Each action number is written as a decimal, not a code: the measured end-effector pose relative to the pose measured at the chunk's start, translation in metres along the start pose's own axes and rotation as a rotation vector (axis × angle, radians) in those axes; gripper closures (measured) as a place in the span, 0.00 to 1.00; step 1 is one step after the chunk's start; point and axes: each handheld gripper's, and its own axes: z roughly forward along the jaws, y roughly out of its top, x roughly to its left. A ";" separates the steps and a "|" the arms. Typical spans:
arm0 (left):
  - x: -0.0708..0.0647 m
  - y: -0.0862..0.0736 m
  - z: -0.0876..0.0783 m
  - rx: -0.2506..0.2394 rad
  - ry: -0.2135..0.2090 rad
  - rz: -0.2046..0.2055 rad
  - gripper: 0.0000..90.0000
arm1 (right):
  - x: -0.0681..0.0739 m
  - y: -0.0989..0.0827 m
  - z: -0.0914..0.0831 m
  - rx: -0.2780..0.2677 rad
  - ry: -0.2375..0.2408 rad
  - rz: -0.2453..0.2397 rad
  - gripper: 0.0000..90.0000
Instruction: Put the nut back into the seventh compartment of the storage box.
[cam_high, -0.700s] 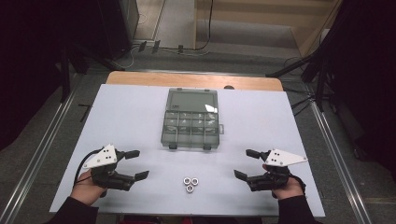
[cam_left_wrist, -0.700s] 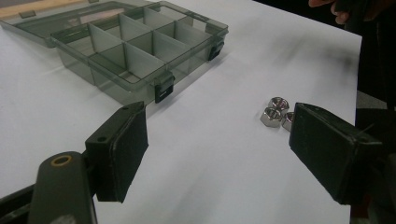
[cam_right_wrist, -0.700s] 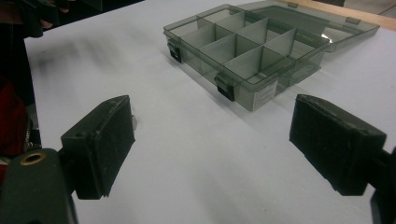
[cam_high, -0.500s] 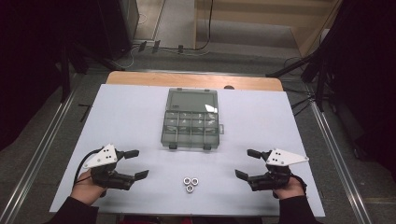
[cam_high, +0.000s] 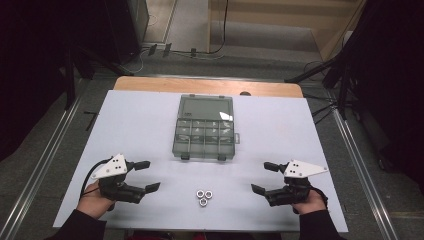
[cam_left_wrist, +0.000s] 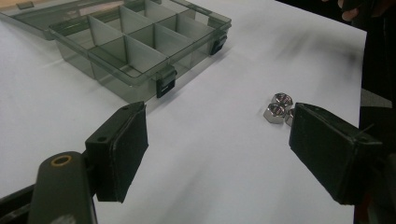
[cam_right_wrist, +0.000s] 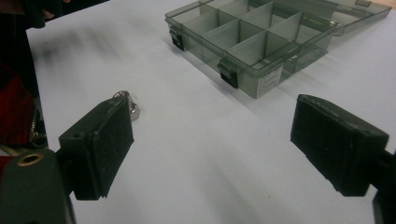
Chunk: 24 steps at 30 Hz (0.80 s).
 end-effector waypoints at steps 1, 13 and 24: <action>0.000 0.000 0.000 -0.002 0.002 -0.009 0.22 | 0.000 0.000 0.000 -0.004 -0.003 0.000 0.16; 0.000 0.000 0.001 0.004 -0.001 -0.009 0.22 | -0.002 -0.001 0.005 0.082 -0.037 0.000 0.16; 0.000 -0.001 0.002 0.012 -0.013 -0.011 0.22 | -0.001 0.009 0.007 0.031 0.014 -0.037 0.16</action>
